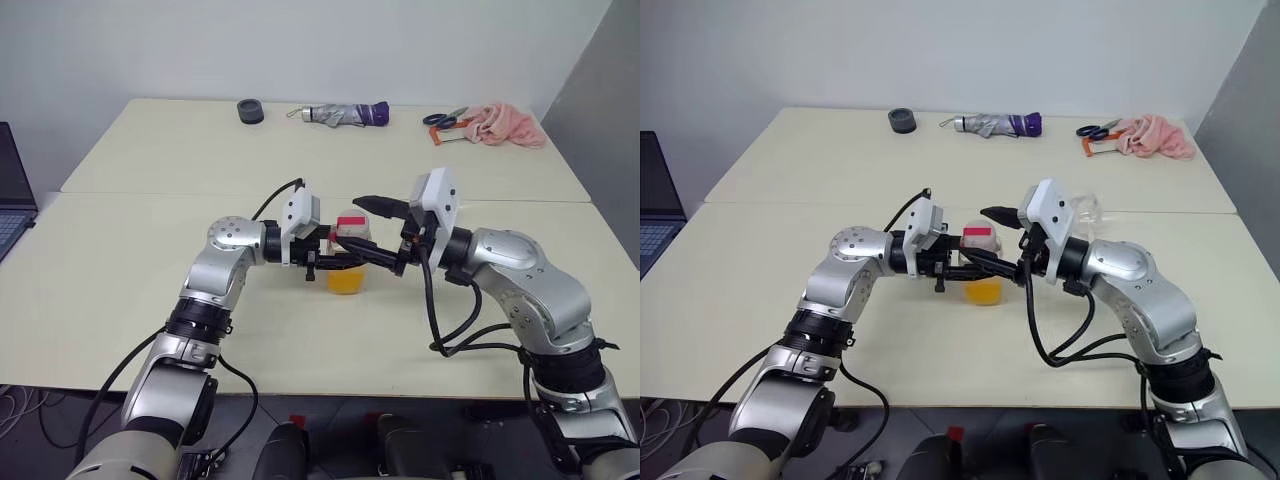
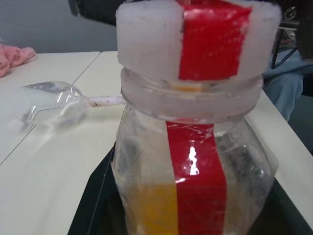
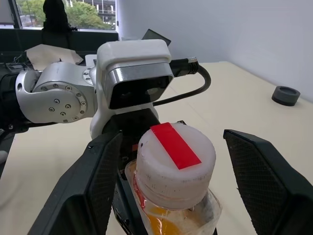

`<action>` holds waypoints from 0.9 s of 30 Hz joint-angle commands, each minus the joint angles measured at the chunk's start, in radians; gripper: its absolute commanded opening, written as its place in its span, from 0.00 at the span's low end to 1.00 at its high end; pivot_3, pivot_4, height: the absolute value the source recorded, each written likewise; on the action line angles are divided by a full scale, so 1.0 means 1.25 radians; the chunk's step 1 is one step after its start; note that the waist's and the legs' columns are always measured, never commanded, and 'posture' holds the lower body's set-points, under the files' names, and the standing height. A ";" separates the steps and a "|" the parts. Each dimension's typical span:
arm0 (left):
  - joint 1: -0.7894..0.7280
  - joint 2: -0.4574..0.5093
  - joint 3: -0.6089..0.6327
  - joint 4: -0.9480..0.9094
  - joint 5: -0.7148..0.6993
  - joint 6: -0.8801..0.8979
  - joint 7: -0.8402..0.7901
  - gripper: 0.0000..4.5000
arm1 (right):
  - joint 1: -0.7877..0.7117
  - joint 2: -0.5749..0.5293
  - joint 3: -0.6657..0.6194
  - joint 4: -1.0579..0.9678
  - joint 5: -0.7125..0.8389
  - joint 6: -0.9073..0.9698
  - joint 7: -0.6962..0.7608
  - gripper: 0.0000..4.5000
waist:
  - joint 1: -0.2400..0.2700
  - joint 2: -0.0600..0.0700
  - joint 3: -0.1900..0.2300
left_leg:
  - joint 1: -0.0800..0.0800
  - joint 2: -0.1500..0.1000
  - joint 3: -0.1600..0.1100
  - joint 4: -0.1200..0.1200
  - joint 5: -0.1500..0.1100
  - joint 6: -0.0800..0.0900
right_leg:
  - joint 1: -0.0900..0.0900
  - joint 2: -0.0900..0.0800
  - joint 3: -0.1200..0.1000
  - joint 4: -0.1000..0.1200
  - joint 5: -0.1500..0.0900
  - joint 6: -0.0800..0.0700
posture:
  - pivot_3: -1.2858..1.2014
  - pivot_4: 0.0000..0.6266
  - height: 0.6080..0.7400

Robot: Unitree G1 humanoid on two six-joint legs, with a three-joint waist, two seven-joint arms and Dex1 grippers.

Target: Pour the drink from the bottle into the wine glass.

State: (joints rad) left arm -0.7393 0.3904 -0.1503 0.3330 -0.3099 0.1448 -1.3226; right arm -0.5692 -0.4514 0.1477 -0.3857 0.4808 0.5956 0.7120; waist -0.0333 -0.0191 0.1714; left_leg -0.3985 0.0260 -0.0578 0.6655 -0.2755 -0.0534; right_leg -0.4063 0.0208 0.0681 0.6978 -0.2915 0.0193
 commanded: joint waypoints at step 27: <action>-0.001 0.001 0.012 -0.026 -0.008 -0.010 0.013 0.39 | 0.040 0.010 -0.132 -0.044 0.060 -0.010 -0.075 0.38 | 0.000 0.000 0.000 | 0.000 0.000 0.000 0.000 0.000 0.000 | 0.000 0.000 0.000 0.000 0.000 0.000 | 0.52 0.24 1.00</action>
State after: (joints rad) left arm -0.7387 0.3886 -0.1525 0.3424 -0.3089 0.1411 -1.3156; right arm -0.5111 -0.4130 0.0214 -0.4245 0.5882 0.6373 0.6107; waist -0.0332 -0.0191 0.1714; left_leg -0.3987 0.0255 -0.0577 0.6654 -0.2755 -0.0534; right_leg -0.4063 0.0206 0.0681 0.6977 -0.2916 0.0194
